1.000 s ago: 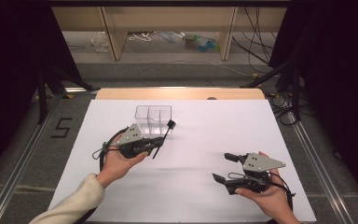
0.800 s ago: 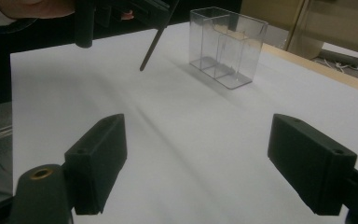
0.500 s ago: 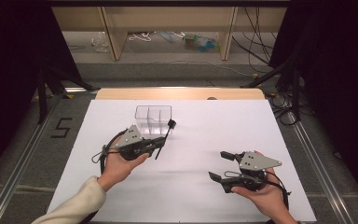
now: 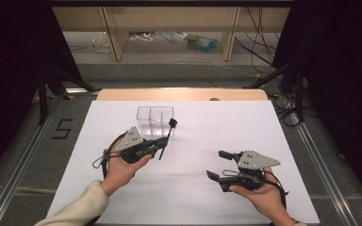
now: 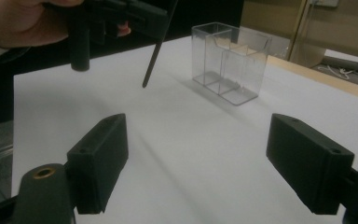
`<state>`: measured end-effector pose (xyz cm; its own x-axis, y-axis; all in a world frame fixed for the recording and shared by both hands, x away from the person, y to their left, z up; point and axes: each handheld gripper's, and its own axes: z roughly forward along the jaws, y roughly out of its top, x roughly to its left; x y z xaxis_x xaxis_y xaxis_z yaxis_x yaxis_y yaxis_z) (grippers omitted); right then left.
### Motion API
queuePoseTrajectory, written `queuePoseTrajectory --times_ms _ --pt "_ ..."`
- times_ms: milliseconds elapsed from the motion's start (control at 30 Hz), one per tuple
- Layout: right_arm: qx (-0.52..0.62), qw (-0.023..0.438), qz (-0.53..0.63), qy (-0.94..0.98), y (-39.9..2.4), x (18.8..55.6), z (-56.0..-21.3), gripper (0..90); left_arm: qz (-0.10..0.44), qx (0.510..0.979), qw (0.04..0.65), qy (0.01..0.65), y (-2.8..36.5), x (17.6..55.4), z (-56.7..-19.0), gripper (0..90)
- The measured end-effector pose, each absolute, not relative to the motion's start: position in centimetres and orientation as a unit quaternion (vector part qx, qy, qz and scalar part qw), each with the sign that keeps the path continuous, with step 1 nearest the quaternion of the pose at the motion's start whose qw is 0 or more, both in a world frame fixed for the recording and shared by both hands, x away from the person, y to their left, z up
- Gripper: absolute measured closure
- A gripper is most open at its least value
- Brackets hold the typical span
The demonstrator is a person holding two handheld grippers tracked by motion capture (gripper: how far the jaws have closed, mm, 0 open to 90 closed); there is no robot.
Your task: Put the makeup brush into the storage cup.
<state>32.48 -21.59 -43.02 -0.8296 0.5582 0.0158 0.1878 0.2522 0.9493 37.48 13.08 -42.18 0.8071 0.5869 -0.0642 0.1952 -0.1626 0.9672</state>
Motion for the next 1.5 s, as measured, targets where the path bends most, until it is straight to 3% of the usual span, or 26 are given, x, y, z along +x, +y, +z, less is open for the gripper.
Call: queuePoseTrajectory --times_ms 200,300,533,867,1500 --pt "0.244 0.176 0.598 0.743 -20.5 33.4 -42.4 26.6 0.169 0.739 0.597 0.261 12.4 37.2 -42.1 85.4" --pt "0.255 0.151 0.607 0.737 -19.8 33.8 -41.9 29.5 0.169 0.736 0.6 0.263 11.9 36.9 -42.2 85.4" --pt "0.25 0.147 0.629 0.721 -17.5 35.3 -41.4 35.3 0.172 0.732 0.604 0.262 11.3 36.7 -42.3 85.4" --pt "0.259 0.127 0.635 0.716 -15.8 36.5 -41.1 50.9 0.168 0.733 0.607 0.255 10.3 36.3 -42.6 85.4" --pt "0.265 0.111 0.659 0.695 -14.2 37.5 -41.3 70.6 0.165 0.737 0.608 0.246 9.6 36.0 -42.7 85.3"
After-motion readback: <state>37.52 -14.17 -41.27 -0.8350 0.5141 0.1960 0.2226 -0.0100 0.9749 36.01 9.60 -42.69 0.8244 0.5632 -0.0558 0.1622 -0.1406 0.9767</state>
